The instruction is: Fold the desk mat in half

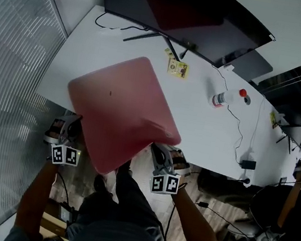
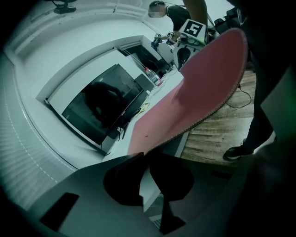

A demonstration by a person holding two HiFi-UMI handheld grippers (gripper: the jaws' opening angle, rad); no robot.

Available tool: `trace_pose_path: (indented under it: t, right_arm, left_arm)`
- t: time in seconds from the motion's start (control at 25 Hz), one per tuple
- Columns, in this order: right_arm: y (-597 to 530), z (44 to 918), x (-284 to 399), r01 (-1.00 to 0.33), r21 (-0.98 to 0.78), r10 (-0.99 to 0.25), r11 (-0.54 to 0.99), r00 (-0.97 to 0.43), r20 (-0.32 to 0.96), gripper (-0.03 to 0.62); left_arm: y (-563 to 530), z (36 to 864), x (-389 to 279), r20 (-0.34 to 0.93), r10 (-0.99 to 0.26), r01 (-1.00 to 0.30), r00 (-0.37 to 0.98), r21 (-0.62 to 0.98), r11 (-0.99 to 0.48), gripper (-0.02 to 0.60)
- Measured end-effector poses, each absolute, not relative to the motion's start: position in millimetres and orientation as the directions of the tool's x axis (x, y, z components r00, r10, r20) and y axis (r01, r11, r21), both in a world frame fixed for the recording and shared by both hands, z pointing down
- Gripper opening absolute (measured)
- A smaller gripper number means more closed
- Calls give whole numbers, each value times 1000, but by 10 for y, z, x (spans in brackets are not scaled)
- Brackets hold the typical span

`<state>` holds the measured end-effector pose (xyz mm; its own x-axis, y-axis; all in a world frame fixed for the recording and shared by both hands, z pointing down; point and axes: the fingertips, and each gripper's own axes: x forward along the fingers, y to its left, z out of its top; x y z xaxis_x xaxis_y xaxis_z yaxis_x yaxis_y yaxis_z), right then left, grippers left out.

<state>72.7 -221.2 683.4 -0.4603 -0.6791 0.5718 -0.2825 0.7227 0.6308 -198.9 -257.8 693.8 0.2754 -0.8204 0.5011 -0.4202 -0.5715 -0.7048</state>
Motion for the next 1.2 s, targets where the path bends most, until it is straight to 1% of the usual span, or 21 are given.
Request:
trace_pose_path:
  t: [0.68,1.0,1.2]
  right_arm:
    - [-2789,6624,838,-417,602,-732,681,-424,534,44]
    - [-3062,6645,999,-464,592,-752,659,-373,543,41]
    - [-3226,6697,1013,-476,574,-744,666,-364,560,38]
  left_arm:
    - [-3085,6635,-1951,511,-814,-437,277,-688,-580,48]
    - [-3389,6551,-1952,526,-811,-459,256,-672,-581,48]
    - [-3580,6591,-1940,546,-801,-475,244,-653,-590,49]
